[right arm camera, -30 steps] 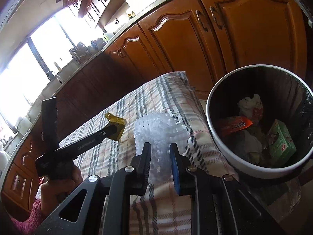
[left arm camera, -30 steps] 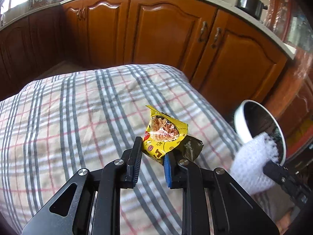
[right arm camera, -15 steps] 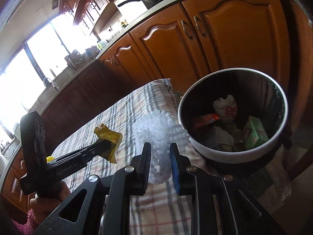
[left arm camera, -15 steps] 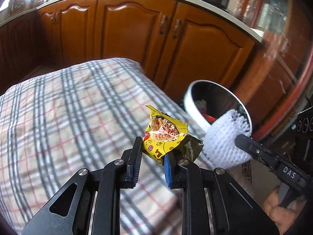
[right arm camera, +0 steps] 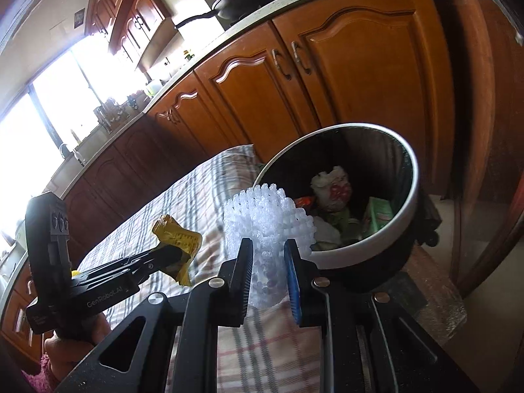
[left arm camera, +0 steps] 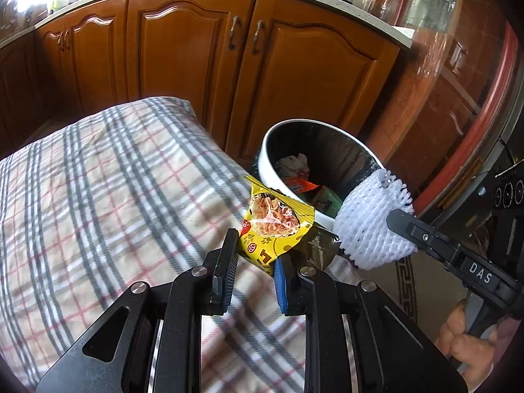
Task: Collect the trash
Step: 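Carry both items over the bin and open both tools to drop them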
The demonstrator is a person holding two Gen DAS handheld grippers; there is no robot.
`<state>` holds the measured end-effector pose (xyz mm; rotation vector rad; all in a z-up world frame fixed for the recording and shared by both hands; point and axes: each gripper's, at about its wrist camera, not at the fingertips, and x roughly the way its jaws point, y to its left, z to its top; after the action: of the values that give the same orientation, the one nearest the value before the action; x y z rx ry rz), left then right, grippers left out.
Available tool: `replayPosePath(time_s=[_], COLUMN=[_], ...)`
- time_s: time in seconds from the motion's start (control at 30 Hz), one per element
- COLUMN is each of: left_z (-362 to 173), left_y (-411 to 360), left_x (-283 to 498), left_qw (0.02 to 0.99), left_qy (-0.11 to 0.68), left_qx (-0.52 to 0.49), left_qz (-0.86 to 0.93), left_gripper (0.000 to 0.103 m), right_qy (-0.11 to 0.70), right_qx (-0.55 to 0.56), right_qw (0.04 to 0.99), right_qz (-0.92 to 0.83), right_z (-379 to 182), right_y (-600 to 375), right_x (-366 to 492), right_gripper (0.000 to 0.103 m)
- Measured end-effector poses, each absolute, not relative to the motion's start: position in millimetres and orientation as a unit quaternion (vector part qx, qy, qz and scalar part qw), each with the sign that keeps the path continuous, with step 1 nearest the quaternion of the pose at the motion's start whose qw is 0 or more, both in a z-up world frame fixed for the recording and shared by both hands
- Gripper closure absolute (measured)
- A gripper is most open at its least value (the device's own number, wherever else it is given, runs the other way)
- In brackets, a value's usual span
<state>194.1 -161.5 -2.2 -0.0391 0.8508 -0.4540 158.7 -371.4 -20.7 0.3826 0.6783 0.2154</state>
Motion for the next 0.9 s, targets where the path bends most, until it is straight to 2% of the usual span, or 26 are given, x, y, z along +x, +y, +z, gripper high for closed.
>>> replayPosePath(time_s=[0.9], left_z=[12.8], left_y=[-198.4], left_x=[205.6], left_qw=[0.887], left_qy=[0.397], left_qx=[-0.001], left_qz=[-0.237], left_gripper=[0.085], right_qy=[0.311], right_qx=[0.197], right_qw=[0.927], right_qz=[0.072], right_z=[-13.9], right_y=[-402.5], right_x=[157.9], right_gripper=[0.083])
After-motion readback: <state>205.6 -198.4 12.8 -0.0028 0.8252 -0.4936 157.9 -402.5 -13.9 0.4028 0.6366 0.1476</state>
